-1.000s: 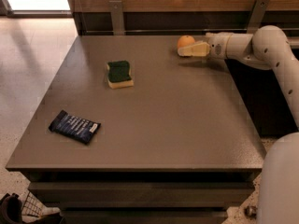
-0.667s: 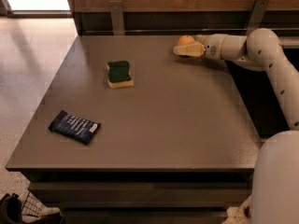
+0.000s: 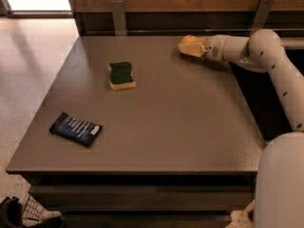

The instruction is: Pick orange

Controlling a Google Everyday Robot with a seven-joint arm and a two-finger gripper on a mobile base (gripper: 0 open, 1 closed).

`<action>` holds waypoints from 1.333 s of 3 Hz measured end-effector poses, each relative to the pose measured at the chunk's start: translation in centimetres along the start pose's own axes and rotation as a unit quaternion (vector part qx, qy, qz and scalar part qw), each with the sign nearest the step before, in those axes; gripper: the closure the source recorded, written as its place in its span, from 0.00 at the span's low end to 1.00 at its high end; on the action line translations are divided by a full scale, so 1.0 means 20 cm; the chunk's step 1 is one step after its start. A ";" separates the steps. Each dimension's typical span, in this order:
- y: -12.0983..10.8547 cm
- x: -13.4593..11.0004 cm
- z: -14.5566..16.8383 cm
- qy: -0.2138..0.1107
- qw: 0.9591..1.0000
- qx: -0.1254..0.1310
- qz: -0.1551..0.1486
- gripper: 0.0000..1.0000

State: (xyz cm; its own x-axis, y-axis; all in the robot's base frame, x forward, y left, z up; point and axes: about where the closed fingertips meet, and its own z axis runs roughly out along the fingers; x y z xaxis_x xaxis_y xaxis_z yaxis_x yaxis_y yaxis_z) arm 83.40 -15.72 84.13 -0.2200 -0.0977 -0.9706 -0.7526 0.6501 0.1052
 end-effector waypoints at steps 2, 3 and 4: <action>0.02 0.01 0.03 0.001 1.000 -0.005 0.001 1.00; 0.03 0.00 0.04 0.003 1.000 -0.009 0.000 1.00; 0.07 -0.05 0.00 0.024 0.999 -0.015 -0.021 1.00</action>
Offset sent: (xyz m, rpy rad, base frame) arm 0.0004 0.0030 -0.0010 0.0007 0.0014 0.0038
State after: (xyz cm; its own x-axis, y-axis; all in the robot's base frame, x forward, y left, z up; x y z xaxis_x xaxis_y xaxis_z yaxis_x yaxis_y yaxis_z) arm 82.57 -14.77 85.29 -0.2172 -0.1601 -0.9629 -0.7799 0.6217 0.0726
